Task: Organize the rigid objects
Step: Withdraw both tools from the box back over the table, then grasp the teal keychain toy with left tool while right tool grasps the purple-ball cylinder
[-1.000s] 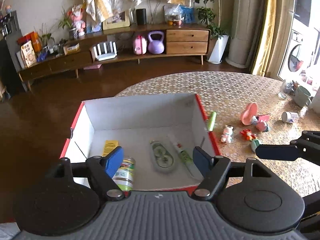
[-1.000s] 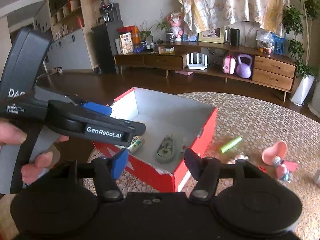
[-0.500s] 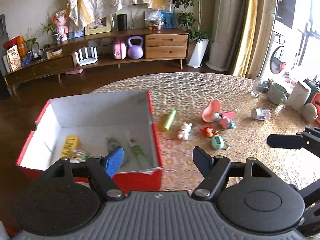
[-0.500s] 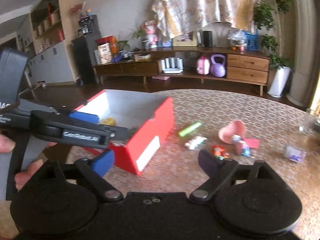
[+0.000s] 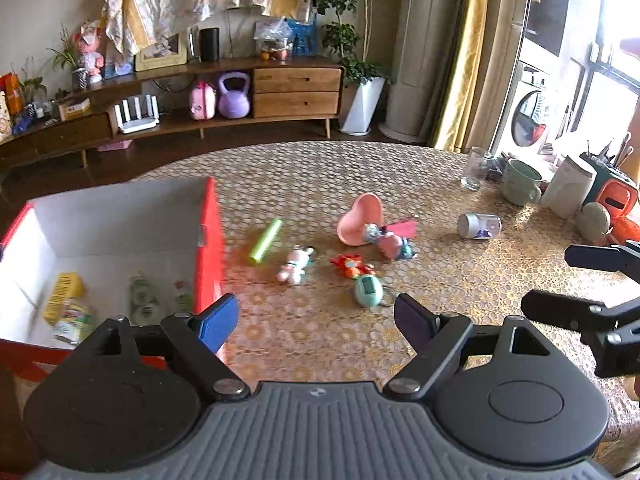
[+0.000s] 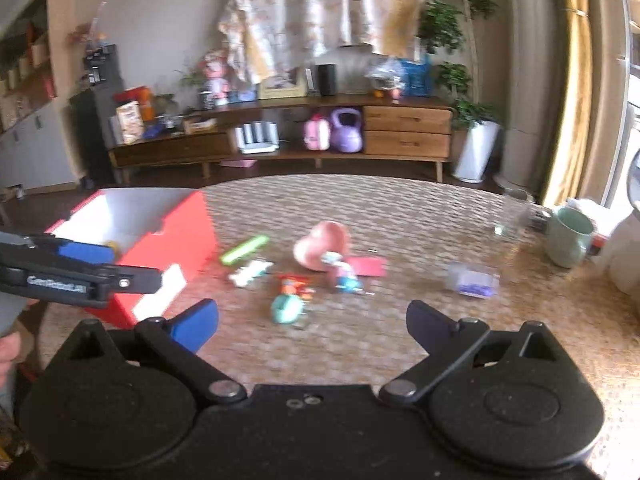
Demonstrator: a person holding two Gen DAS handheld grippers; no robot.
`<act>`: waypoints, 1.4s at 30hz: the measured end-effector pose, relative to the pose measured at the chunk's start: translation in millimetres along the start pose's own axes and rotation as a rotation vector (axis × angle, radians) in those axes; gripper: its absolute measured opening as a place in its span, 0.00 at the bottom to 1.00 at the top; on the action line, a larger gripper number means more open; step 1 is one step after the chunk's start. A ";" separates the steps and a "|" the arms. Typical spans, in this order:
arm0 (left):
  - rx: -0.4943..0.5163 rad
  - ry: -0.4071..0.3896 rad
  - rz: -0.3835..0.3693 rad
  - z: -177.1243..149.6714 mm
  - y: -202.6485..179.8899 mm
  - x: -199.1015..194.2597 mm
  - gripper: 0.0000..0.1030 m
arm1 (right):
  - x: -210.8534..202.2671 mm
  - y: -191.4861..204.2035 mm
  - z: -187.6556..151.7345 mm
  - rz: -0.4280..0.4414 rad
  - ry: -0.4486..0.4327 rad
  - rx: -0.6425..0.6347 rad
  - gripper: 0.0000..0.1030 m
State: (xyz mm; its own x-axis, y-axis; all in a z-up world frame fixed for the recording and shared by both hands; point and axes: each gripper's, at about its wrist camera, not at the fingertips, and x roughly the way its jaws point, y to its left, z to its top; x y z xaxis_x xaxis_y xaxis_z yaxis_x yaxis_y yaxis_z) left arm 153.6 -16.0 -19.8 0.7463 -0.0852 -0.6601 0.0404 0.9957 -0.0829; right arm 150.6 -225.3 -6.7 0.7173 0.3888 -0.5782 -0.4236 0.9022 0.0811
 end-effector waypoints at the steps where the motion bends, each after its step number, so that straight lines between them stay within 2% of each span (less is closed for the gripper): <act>1: -0.003 0.005 0.004 -0.1 -3.3 5.3 0.83 | 3.0 -6.9 -1.8 -0.015 0.001 0.001 0.98; 6: 0.009 0.023 0.018 1.7 -16.1 33.3 0.83 | 19.1 -41.5 -0.6 -0.071 0.006 0.009 0.98; 12: -0.005 0.042 -0.020 1.6 -25.3 67.3 0.83 | 53.2 -83.9 1.5 -0.135 0.025 0.060 0.98; 22: 0.010 0.084 -0.004 -5.7 -35.7 127.5 0.83 | 114.3 -122.6 5.9 -0.200 0.062 0.063 0.97; 27: -0.013 0.093 0.008 -8.4 -35.2 146.5 0.83 | 143.6 -134.8 5.1 -0.229 0.092 0.075 0.97; 36: 0.024 0.102 0.003 -13.1 -39.4 168.0 0.83 | 177.9 -151.0 2.8 -0.264 0.127 0.107 0.95; 42: 0.061 0.084 -0.016 -15.5 -46.0 169.9 0.80 | 189.4 -153.2 2.9 -0.271 0.144 0.124 0.86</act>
State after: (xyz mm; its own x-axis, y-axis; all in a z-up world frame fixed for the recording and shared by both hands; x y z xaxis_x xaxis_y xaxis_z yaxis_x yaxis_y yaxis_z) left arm 268.2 -76.9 -139.8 0.6869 -0.1011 -0.7197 0.0939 0.9943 -0.0501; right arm 353.0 -289.3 -126.3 0.7055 0.1093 -0.7003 -0.1513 0.9885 0.0018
